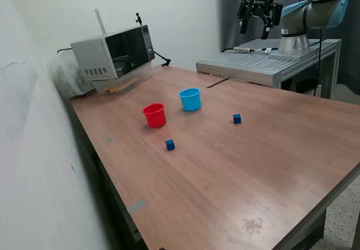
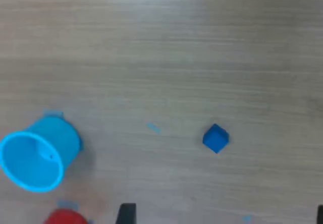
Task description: Place red objects in the red bin, and blue objects in the blue bin.
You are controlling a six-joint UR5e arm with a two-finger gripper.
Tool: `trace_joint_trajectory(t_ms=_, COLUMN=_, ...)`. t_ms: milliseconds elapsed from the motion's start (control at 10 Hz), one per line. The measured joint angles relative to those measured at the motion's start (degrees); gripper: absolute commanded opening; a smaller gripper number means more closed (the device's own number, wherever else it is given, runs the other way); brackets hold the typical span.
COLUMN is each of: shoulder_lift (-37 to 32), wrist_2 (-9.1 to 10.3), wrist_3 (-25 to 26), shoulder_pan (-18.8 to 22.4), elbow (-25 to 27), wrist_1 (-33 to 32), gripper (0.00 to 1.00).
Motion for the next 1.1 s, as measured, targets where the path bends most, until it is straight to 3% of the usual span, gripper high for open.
trace_joint_trajectory(t_ms=200, shoulder_lift=-0.83, wrist_2=0.1, wrist_3=-0.37, shoulder_pan=-0.33, elbow=0.05, wrist_1=-0.31, gripper=1.0)
trace_joint_trajectory(t_ms=400, shoulder_lift=2.74, wrist_2=0.74, wrist_3=1.04, shoulder_pan=-0.79, elbow=-0.74, wrist_1=-2.62, gripper=1.0)
trace_joint_trajectory(t_ms=700, shoulder_lift=14.62, wrist_2=1.96, wrist_3=10.65, shoulder_pan=-3.21, elbow=-4.35, wrist_1=-5.02, gripper=1.0)
trace_joint_trajectory(t_ms=900, shoulder_lift=20.5, wrist_2=4.53, wrist_3=16.11, shoulder_pan=-6.13, elbow=-7.12, wrist_1=-5.17, gripper=1.0)
trace_joint_trajectory(t_ms=1100, shoulder_lift=25.94, wrist_2=8.88, wrist_3=19.78, shoulder_pan=-8.95, elbow=-9.7, wrist_1=-5.1, gripper=1.0)
